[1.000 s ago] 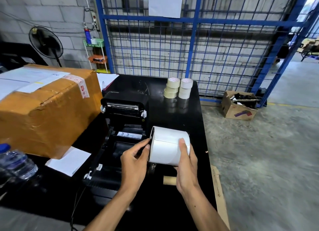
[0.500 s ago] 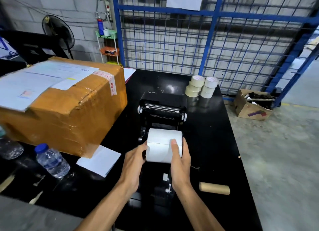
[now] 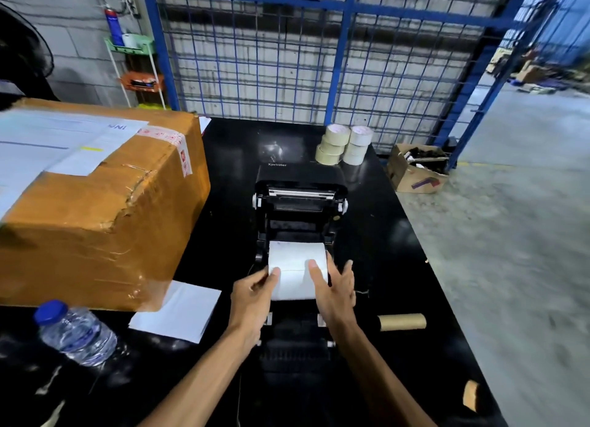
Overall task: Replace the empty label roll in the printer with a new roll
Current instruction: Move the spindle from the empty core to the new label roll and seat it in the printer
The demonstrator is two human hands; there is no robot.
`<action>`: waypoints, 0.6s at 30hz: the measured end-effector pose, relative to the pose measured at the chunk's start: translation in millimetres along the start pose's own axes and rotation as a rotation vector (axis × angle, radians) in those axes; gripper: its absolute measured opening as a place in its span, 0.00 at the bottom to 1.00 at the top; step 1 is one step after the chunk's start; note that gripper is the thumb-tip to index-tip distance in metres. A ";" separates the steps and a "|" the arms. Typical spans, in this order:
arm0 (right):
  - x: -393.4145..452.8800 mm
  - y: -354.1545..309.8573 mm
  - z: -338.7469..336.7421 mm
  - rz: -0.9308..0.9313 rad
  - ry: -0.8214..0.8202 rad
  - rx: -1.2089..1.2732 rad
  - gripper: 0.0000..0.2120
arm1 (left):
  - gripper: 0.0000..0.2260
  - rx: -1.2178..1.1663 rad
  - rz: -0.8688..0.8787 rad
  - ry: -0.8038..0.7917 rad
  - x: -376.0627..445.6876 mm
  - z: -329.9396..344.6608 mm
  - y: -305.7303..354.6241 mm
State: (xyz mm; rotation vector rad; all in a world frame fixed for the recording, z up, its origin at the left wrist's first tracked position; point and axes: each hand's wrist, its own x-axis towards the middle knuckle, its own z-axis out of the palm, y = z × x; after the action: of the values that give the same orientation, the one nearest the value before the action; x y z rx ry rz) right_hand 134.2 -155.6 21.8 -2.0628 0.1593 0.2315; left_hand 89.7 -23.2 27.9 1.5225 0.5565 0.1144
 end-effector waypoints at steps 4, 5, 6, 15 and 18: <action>10.8 7.1 -1.6 0.016 -0.035 -0.123 0.28 | 0.23 0.065 -0.009 0.016 9.0 1.3 -8.7; 12.0 8.5 -0.8 0.017 -0.042 -0.135 0.28 | 0.22 0.090 -0.004 0.020 11.4 0.7 -9.5; 12.7 9.4 0.4 0.019 -0.048 -0.149 0.29 | 0.21 0.119 -0.006 0.018 13.3 0.7 -9.8; 11.5 14.0 7.2 -0.034 -0.059 -0.062 0.28 | 0.17 0.234 0.069 0.041 19.9 -2.2 -18.9; 11.0 15.8 6.4 -0.037 -0.073 -0.013 0.28 | 0.15 0.266 0.131 0.058 23.7 -0.9 -14.5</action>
State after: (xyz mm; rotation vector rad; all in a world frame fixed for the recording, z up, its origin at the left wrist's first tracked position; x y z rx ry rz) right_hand 141.0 -157.7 2.8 -2.0651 0.0752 0.2854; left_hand 106.1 -13.8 7.5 1.8197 0.5336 0.1921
